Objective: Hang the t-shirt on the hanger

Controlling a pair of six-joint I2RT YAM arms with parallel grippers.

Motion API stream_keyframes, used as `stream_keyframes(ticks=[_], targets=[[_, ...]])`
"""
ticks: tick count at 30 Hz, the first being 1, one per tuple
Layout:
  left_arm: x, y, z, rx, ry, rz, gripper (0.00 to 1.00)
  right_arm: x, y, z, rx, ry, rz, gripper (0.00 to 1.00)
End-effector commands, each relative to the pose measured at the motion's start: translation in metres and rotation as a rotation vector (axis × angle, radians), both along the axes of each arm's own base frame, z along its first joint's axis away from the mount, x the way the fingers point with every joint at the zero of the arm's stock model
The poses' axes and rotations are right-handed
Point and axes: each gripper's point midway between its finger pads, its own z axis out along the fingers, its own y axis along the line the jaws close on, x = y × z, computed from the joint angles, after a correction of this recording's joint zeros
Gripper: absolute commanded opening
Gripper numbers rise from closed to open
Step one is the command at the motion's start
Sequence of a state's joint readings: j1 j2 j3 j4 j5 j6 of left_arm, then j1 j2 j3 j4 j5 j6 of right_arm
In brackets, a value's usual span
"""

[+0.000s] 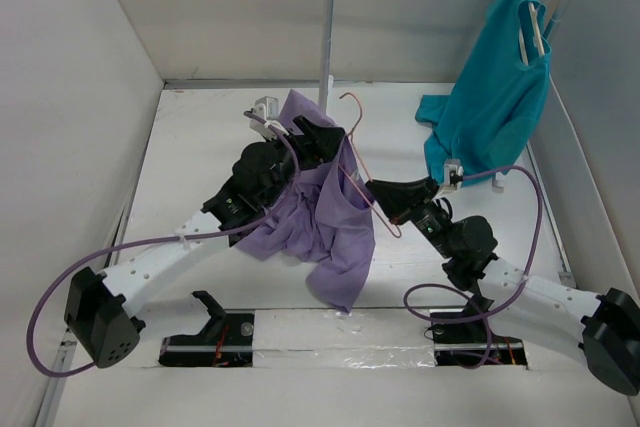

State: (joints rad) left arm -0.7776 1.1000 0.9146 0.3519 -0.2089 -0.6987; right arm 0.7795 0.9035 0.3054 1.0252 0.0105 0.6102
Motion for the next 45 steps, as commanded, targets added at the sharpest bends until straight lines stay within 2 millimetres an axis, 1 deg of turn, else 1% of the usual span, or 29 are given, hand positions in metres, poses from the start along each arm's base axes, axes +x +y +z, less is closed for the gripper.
stream_keyframes(ticks=[1,4,5,9,12,14,15,16,17,19,20,22,23,25,26,27,29,30,34,35,36,37,38,39,40,41,42,43,45], targets=[[0.010,-0.006,0.029,-0.103,-0.032,0.021,0.70,-0.013,-0.009,0.038,0.096,-0.111,0.005,0.00],[0.017,-0.006,0.027,-0.112,-0.026,0.050,0.70,-0.013,-0.009,0.040,0.098,-0.117,0.003,0.00],[0.019,-0.004,0.020,-0.119,-0.017,0.070,0.74,-0.013,-0.009,0.040,0.101,-0.120,0.003,0.00],[0.020,0.003,0.026,-0.216,-0.062,0.099,0.71,-0.012,0.002,0.036,0.076,-0.122,0.042,0.00],[0.023,0.000,0.024,-0.232,-0.048,0.097,0.71,-0.012,0.008,0.033,0.078,-0.119,0.062,0.00],[0.026,-0.006,0.017,-0.227,-0.032,0.090,0.70,-0.012,0.010,0.032,0.080,-0.123,0.064,0.00],[0.026,-0.007,0.019,-0.234,-0.035,0.085,0.68,-0.012,0.015,0.029,0.071,-0.115,0.076,0.00],[0.028,-0.010,0.014,-0.224,-0.027,0.082,0.66,-0.010,0.017,0.029,0.067,-0.115,0.076,0.00],[0.029,-0.012,0.012,-0.221,-0.024,0.081,0.59,-0.009,0.017,0.030,0.068,-0.118,0.074,0.00],[0.030,-0.013,0.013,-0.221,-0.026,0.075,0.52,-0.007,0.020,0.030,0.067,-0.119,0.077,0.00],[0.029,-0.013,0.013,-0.225,-0.029,0.072,0.43,-0.007,0.021,0.030,0.069,-0.118,0.080,0.00],[0.028,-0.013,0.011,-0.231,-0.034,0.069,0.34,-0.006,0.027,0.029,0.063,-0.113,0.088,0.00],[0.027,-0.012,0.011,-0.228,-0.039,0.068,0.23,-0.005,0.028,0.029,0.060,-0.114,0.087,0.00],[0.027,-0.011,0.012,-0.212,-0.044,0.070,0.12,-0.002,0.031,0.027,0.055,-0.110,0.088,0.00],[0.026,-0.011,0.011,-0.201,-0.043,0.071,0.00,-0.002,0.031,0.027,0.057,-0.110,0.089,0.00],[0.026,-0.008,0.007,-0.194,-0.036,0.081,0.00,-0.002,0.031,0.026,0.060,-0.103,0.089,0.00],[0.021,-0.001,0.010,-0.205,-0.050,0.091,0.00,-0.001,0.032,0.019,0.051,-0.083,0.083,0.00],[0.020,0.002,0.007,-0.201,-0.053,0.096,0.00,0.000,0.032,0.018,0.050,-0.074,0.079,0.00],[0.009,0.010,0.014,-0.196,-0.079,0.085,0.00,0.004,0.032,0.000,0.017,-0.015,0.065,0.00],[0.007,0.012,0.014,-0.197,-0.083,0.080,0.00,0.004,0.032,-0.002,0.017,-0.006,0.067,0.02],[0.005,0.012,0.008,-0.196,-0.079,0.071,0.00,0.002,0.030,-0.004,0.021,0.005,0.073,0.09],[0.001,0.015,0.013,-0.213,-0.089,0.067,0.00,0.002,0.030,-0.003,0.021,0.005,0.073,0.12],[-0.001,0.016,0.012,-0.215,-0.090,0.065,0.00,0.003,0.032,-0.011,-0.009,0.035,0.072,0.17],[-0.002,0.016,0.009,-0.211,-0.084,0.063,0.00,0.002,0.030,-0.006,-0.014,0.030,0.069,0.22],[-0.005,0.019,0.012,-0.217,-0.089,0.065,0.00,0.003,0.031,-0.003,-0.027,0.033,0.066,0.34],[-0.006,0.020,0.012,-0.217,-0.087,0.065,0.00,0.002,0.033,-0.013,-0.074,0.058,0.076,0.39],[-0.007,0.022,0.010,-0.216,-0.084,0.068,0.00,0.001,0.032,-0.015,-0.089,0.061,0.075,0.44],[-0.010,0.026,0.014,-0.228,-0.093,0.071,0.00,-0.002,0.027,-0.013,-0.085,0.056,0.069,0.53],[-0.012,0.031,0.017,-0.234,-0.093,0.083,0.00,0.002,0.018,-0.024,-0.112,0.101,0.021,0.60]])
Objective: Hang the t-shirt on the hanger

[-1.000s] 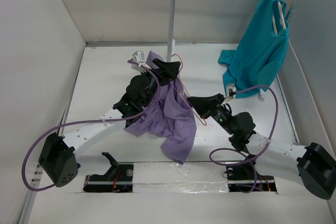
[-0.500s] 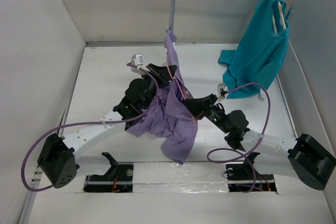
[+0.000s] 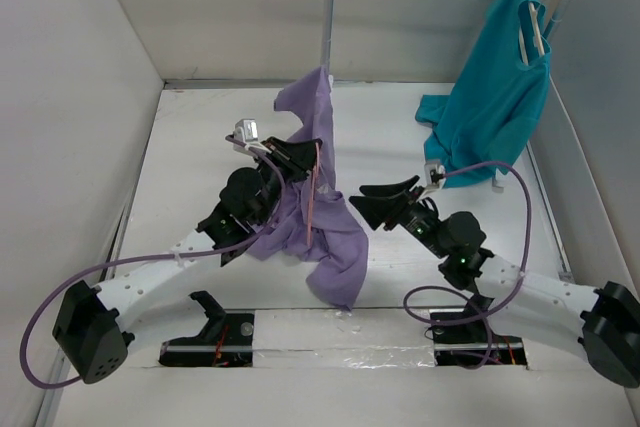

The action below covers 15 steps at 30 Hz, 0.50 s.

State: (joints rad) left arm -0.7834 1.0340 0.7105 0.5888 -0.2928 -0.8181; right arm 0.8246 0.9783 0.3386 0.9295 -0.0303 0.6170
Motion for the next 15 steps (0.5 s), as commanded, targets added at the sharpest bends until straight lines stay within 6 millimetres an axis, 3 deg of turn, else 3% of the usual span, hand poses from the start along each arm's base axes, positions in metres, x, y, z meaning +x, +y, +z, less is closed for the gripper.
stream_keyframes(ticks=[1,3,4,6,7,8,9,10,11,12,13,14,15], targets=[[-0.009,0.015,0.037,-0.060,-0.090,0.021,0.00,0.006,-0.014,0.003,-0.025,0.020,-0.079,0.64],[-0.011,0.015,0.041,-0.055,-0.089,0.015,0.00,0.010,-0.026,-0.012,-0.056,0.051,-0.125,0.65],[-0.012,0.016,0.043,-0.056,-0.090,0.012,0.00,0.015,-0.032,-0.019,-0.064,0.067,-0.150,0.55],[-0.015,0.016,0.043,-0.072,-0.090,-0.001,0.00,0.019,-0.037,-0.044,-0.083,0.122,-0.156,0.15],[-0.017,0.016,0.045,-0.082,-0.093,-0.007,0.00,0.021,-0.037,-0.052,-0.100,0.138,-0.148,0.00],[-0.015,0.018,0.045,-0.087,-0.091,0.000,0.00,0.020,-0.034,-0.056,-0.108,0.129,-0.107,0.00],[-0.016,0.017,0.048,-0.091,-0.093,-0.008,0.00,0.023,-0.029,-0.076,-0.161,0.150,-0.086,0.00],[-0.014,0.018,0.048,-0.094,-0.089,-0.008,0.00,0.022,-0.022,-0.083,-0.186,0.151,-0.052,0.00],[-0.012,0.019,0.049,-0.097,-0.085,-0.008,0.00,0.022,-0.015,-0.092,-0.219,0.155,-0.008,0.04],[-0.014,0.017,0.050,-0.102,-0.083,-0.022,0.00,0.029,-0.006,-0.108,-0.282,0.168,0.012,0.13],[-0.016,0.017,0.052,-0.120,-0.078,-0.030,0.00,0.032,-0.001,-0.119,-0.309,0.180,0.025,0.35],[-0.017,0.017,0.052,-0.126,-0.077,-0.034,0.00,0.033,0.005,-0.120,-0.315,0.158,0.050,0.46],[-0.017,0.016,0.053,-0.130,-0.069,-0.039,0.00,0.035,0.011,-0.141,-0.355,0.182,0.077,0.59]])
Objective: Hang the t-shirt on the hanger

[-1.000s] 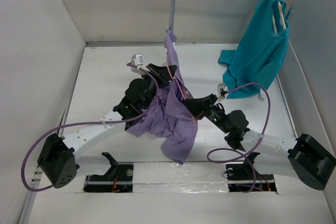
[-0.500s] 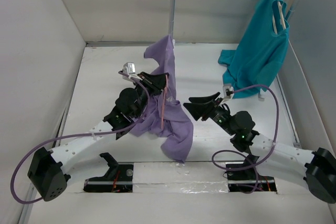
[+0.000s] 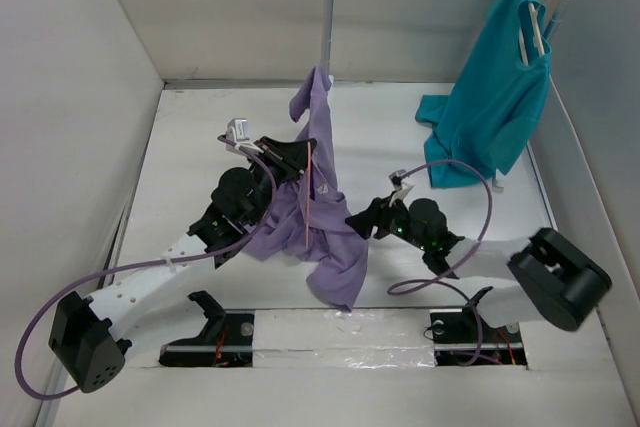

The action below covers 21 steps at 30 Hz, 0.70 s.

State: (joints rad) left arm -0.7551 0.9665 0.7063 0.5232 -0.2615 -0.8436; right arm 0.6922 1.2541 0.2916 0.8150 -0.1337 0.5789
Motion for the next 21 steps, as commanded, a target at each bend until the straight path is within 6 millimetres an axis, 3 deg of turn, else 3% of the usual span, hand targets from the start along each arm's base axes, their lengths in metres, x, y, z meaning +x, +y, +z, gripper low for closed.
stream_keyframes(ticks=[1,2,4,7,15,18,21], targets=[[-0.008,0.007,0.049,-0.116,-0.078,-0.021,0.00,0.004,0.028,0.004,0.000,-0.090,0.142,0.62],[-0.009,0.007,0.051,-0.119,-0.070,-0.023,0.00,0.003,0.036,0.013,0.038,-0.127,0.180,0.65],[-0.009,0.010,0.055,-0.105,-0.057,-0.012,0.00,0.010,0.036,0.001,0.028,-0.123,0.179,0.73],[-0.013,0.012,0.056,-0.113,-0.063,-0.019,0.00,0.016,0.037,0.007,0.059,-0.176,0.173,0.79],[-0.014,0.014,0.052,-0.120,-0.052,-0.024,0.00,0.033,0.050,0.022,0.063,-0.243,0.184,0.78],[-0.011,0.014,0.053,-0.113,-0.049,-0.012,0.00,0.035,0.051,0.021,0.068,-0.242,0.192,0.67],[-0.006,0.016,0.053,-0.127,-0.051,0.015,0.00,0.020,0.057,0.017,0.097,-0.212,0.223,0.19]])
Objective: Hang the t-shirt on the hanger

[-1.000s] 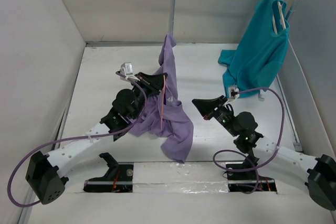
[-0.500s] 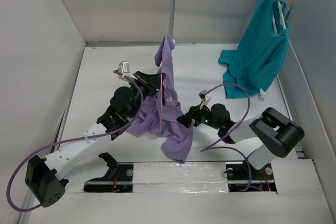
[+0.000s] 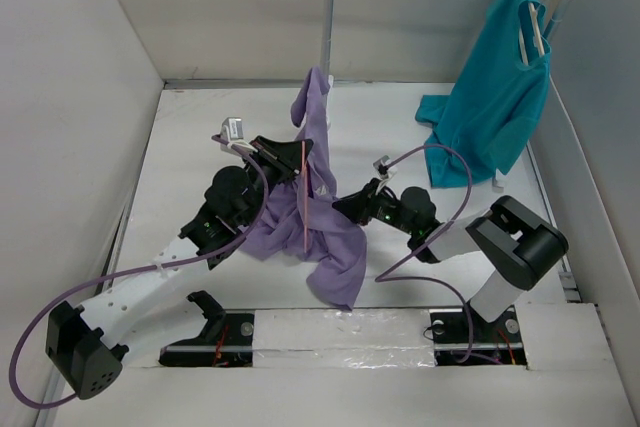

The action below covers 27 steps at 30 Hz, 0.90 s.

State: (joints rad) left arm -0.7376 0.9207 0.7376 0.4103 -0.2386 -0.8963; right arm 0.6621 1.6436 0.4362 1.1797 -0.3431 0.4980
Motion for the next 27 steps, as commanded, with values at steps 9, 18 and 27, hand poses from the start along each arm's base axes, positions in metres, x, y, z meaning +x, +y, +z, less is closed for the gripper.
stream_keyframes(ticks=[9,18,27], targets=[[0.020,0.001,0.065,-0.233,-0.121,0.021,0.00,-0.069,0.028,0.003,0.068,0.009,0.084,0.12],[0.033,-0.006,0.072,-0.303,-0.115,0.000,0.00,-0.082,0.029,0.014,0.066,-0.002,0.001,0.00],[0.042,0.005,0.075,-0.492,-0.128,0.053,0.00,-0.130,0.047,0.000,0.008,0.067,0.038,0.00]])
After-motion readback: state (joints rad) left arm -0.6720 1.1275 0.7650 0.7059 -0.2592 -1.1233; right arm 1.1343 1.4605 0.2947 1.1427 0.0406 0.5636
